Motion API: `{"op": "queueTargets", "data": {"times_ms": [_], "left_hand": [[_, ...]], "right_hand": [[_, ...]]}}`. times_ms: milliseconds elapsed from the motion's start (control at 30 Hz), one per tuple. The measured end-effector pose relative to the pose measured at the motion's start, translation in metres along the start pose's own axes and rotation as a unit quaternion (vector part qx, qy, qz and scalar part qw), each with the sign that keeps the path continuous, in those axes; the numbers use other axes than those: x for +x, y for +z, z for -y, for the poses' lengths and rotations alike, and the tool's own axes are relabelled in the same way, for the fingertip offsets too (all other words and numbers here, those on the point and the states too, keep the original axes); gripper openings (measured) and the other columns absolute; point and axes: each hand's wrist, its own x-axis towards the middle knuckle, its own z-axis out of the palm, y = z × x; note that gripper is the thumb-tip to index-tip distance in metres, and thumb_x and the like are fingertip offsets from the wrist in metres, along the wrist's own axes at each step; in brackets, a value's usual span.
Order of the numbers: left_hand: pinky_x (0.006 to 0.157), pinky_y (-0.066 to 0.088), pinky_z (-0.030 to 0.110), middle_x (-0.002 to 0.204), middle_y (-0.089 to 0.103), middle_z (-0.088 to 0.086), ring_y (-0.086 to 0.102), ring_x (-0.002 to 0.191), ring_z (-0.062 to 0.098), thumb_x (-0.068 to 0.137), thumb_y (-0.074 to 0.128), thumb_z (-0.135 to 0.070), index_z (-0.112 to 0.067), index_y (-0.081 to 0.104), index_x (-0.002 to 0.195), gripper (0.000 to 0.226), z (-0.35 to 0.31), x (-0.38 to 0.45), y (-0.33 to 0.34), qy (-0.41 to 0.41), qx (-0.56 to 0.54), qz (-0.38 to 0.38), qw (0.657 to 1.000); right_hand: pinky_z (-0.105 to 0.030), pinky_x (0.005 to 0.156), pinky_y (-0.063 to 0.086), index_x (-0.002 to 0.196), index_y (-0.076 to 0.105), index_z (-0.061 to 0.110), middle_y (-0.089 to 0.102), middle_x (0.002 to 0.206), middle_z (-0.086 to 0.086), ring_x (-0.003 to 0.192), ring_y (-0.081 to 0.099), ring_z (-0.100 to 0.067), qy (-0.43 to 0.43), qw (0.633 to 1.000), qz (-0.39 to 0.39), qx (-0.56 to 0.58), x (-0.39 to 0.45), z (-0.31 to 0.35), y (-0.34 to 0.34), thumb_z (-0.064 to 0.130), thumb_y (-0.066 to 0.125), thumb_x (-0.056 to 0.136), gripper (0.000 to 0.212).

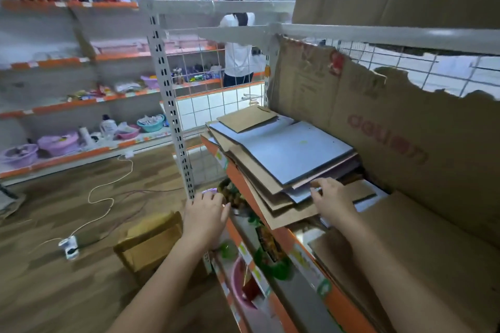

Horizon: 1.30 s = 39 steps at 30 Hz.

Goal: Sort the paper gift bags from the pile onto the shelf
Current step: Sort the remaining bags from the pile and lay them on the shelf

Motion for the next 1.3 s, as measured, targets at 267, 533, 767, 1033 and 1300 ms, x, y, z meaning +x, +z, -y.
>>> {"op": "queueTargets", "data": {"times_ms": [267, 533, 767, 1033, 1300], "left_hand": [[0.095, 0.039, 0.04, 0.122, 0.057, 0.009, 0.047, 0.115, 0.028, 0.097, 0.035, -0.035, -0.013, 0.054, 0.119, 0.036, 0.024, 0.158, 0.015, 0.062, -0.078, -0.024, 0.995], [0.091, 0.039, 0.038, 0.125, 0.055, 0.012, 0.046, 0.115, 0.032, 0.094, 0.043, -0.035, -0.015, 0.054, 0.124, 0.038, 0.049, 0.328, 0.034, 0.102, -0.084, -0.013, 0.991], [0.097, 0.037, 0.047, 0.13, 0.05, 0.021, 0.044, 0.119, 0.041, 0.083, 0.043, -0.066, -0.011, 0.04, 0.132, 0.074, 0.05, 0.401, 0.059, 0.071, -0.116, 0.09, 0.987], [0.097, 0.037, 0.049, 0.128, 0.045, 0.03, 0.042, 0.12, 0.043, 0.072, 0.071, -0.053, 0.003, 0.039, 0.133, 0.089, 0.057, 0.411, 0.053, 0.04, -0.258, 0.062, 0.963], [0.077, 0.051, 0.048, 0.095, 0.065, 0.008, 0.064, 0.085, 0.032, 0.077, 0.068, -0.044, -0.026, 0.051, 0.096, 0.031, 0.071, 0.387, 0.037, 0.1, -0.513, 0.163, 0.837]], "right_hand": [[-0.035, 0.084, 0.044, 0.106, 0.059, 0.001, 0.057, 0.108, -0.014, 0.098, 0.051, -0.024, 0.126, 0.991, -0.036, 0.024, 0.073, -0.009, 0.014, 0.029, 0.044, 0.096, 0.034], [-0.028, 0.057, 0.038, 0.061, 0.042, 0.02, 0.046, 0.076, -0.007, 0.081, 0.053, -0.026, 0.3, 0.946, -0.094, 0.082, 0.113, 0.0, 0.041, 0.059, 0.059, 0.076, 0.045], [-0.043, 0.086, 0.052, 0.101, 0.055, 0.008, 0.058, 0.115, -0.011, 0.096, 0.061, -0.026, 0.39, 0.873, -0.158, 0.246, 0.12, 0.01, 0.052, 0.034, 0.073, 0.077, 0.04], [-0.051, 0.093, 0.047, 0.103, 0.049, 0.016, 0.054, 0.117, -0.012, 0.104, 0.057, -0.033, 0.389, 0.791, -0.312, 0.355, 0.104, 0.042, 0.042, 0.016, 0.064, 0.085, 0.024], [-0.029, 0.047, 0.053, 0.084, 0.049, 0.017, 0.061, 0.085, -0.013, 0.056, 0.065, -0.019, 0.356, 0.71, -0.398, 0.46, 0.08, 0.047, 0.022, 0.008, 0.054, 0.09, 0.012]]}}
